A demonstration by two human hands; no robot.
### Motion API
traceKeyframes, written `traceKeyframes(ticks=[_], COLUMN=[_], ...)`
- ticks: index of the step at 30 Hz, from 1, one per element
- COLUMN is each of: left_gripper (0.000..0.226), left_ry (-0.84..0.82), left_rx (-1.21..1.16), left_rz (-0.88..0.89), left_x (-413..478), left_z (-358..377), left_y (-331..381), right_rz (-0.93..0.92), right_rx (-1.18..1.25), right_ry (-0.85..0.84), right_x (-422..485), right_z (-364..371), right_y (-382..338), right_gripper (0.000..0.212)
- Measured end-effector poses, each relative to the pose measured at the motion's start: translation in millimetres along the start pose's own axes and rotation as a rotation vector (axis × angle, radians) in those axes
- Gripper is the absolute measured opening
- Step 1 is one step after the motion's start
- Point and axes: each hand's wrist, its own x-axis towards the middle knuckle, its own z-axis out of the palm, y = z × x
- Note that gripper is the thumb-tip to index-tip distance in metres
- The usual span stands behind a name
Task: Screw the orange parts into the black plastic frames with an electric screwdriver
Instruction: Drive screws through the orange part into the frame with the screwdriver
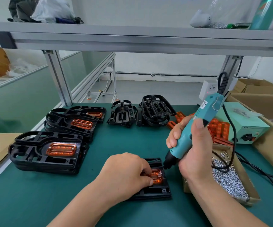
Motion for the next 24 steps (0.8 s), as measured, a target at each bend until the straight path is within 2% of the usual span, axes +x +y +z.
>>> traceKeyframes(ticks=[8, 14, 24], left_gripper=[0.036, 0.033, 0.033], left_ry=[-0.020, -0.041, -0.047], left_rx=[0.020, 0.013, 0.005], left_rz=[-0.004, -0.039, -0.044], left_x=[1.1, 1.3, 0.5], left_z=[2.0, 1.2, -0.9], left_y=[0.8, 2.0, 3.6], right_rz=[-0.068, -0.053, -0.006], right_rx=[-0.120, -0.185, -0.200], right_ry=[-0.188, -0.288, -0.333], right_x=[-3.5, -2.2, -0.4], right_z=[5.7, 8.1, 12.9], right_y=[0.9, 3.5, 3.5], right_gripper=[0.055, 0.051, 0.056])
